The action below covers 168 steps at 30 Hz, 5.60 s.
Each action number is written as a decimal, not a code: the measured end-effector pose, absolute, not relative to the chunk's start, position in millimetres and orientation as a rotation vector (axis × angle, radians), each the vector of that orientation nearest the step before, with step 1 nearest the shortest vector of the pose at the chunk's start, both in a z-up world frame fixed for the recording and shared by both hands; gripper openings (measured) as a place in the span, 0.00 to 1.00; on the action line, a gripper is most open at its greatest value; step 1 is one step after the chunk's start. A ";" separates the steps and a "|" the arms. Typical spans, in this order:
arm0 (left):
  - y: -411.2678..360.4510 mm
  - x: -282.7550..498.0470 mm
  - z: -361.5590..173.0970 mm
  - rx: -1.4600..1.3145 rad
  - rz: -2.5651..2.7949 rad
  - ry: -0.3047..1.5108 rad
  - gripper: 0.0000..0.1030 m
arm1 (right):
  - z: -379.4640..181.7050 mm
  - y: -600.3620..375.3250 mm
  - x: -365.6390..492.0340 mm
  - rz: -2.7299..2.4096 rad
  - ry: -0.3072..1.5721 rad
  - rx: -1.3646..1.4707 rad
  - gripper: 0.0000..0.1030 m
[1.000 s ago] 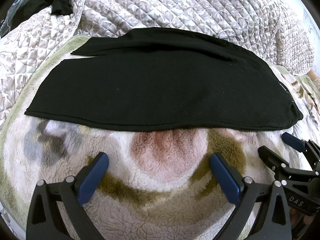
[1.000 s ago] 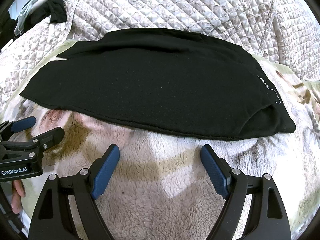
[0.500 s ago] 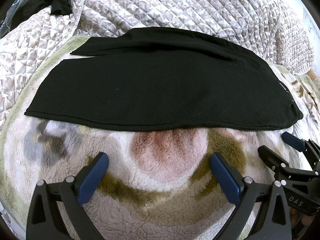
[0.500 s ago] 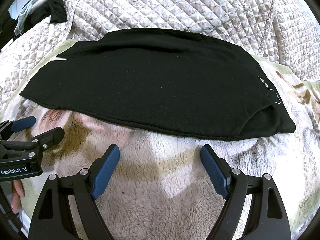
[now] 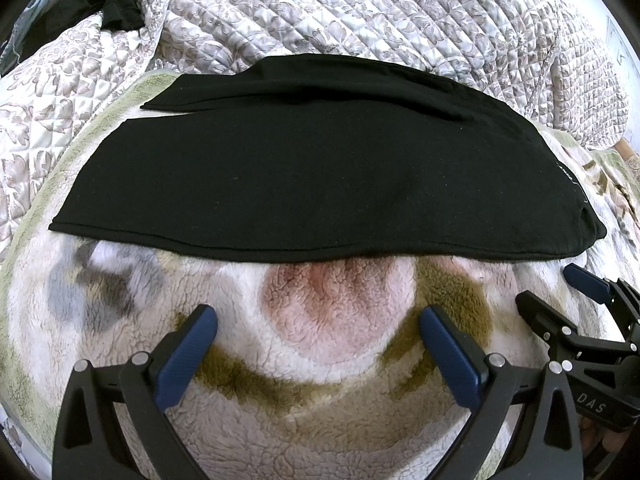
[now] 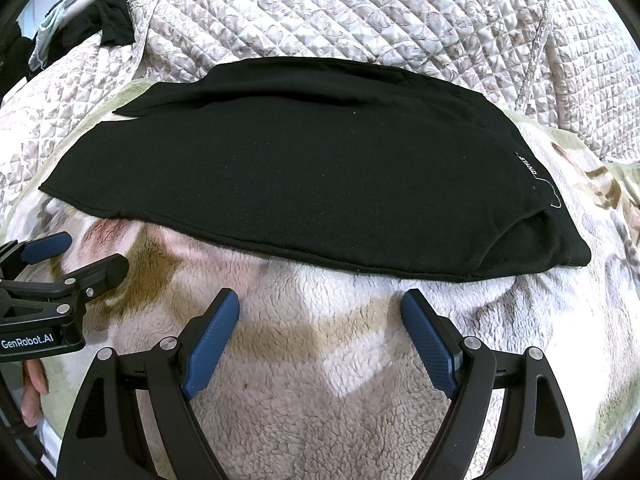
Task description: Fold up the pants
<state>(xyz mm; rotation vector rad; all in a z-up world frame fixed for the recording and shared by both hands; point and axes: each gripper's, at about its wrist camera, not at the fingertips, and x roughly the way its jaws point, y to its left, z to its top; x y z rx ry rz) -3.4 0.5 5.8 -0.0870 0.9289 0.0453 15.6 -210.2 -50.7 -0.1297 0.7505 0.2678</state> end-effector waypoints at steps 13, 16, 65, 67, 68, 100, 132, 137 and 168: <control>0.4 -3.2 5.4 -0.086 0.046 0.929 1.00 | -50.8 -209.8 15.8 0.267 0.750 -0.130 0.81; 0.4 -3.2 5.4 -0.086 0.046 0.929 1.00 | -50.9 -209.8 15.9 0.267 0.750 -0.131 0.81; -0.5 -0.7 2.2 -0.080 0.047 0.929 1.00 | -46.5 -211.4 26.3 0.343 0.834 -0.180 0.81; 0.2 -0.7 2.2 -0.080 0.047 0.932 1.00 | -46.1 -212.8 29.1 0.365 0.855 -0.186 0.81; 0.2 -1.0 2.0 -0.080 0.046 0.931 1.00 | -46.2 -213.9 29.7 0.377 0.859 -0.187 0.81; 12.5 0.4 10.7 -0.127 0.026 0.904 0.92 | -29.2 -264.9 28.1 0.410 0.767 0.001 0.81; 150.2 35.2 8.9 -0.610 0.256 0.729 0.23 | -50.3 -412.8 100.8 0.175 0.710 0.743 0.17; 151.8 39.8 12.4 -0.587 0.300 0.756 0.04 | -47.0 -412.4 103.3 0.165 0.711 0.728 0.02; 113.7 -121.6 35.1 -0.508 0.241 0.815 0.04 | -61.9 -455.5 -39.9 0.082 0.792 0.764 0.02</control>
